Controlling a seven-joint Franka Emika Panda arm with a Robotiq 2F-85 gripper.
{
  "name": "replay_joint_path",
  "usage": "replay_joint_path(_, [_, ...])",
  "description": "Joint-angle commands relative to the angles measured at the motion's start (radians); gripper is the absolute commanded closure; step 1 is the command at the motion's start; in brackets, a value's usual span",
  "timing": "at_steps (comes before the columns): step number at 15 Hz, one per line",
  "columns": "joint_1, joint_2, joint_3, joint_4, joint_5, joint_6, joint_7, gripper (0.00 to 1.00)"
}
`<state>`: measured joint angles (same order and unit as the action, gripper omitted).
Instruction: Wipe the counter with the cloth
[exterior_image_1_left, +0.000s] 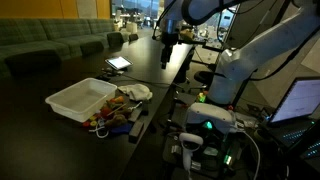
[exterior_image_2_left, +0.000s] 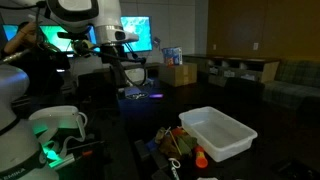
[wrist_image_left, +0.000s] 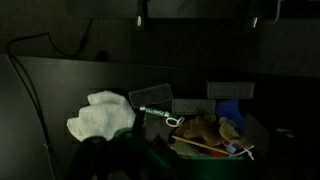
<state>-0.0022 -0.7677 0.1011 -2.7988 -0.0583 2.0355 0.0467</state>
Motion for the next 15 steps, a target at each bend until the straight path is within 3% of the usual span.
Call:
replay_joint_path(1, [0.012, 0.001, -0.011, 0.002, -0.009, -0.003, 0.008, 0.0])
replay_joint_path(9, [0.009, 0.019, -0.012, 0.009, -0.016, 0.005, 0.003, 0.0])
replay_joint_path(15, [-0.054, 0.326, -0.029, 0.125, -0.152, 0.208, -0.024, 0.0])
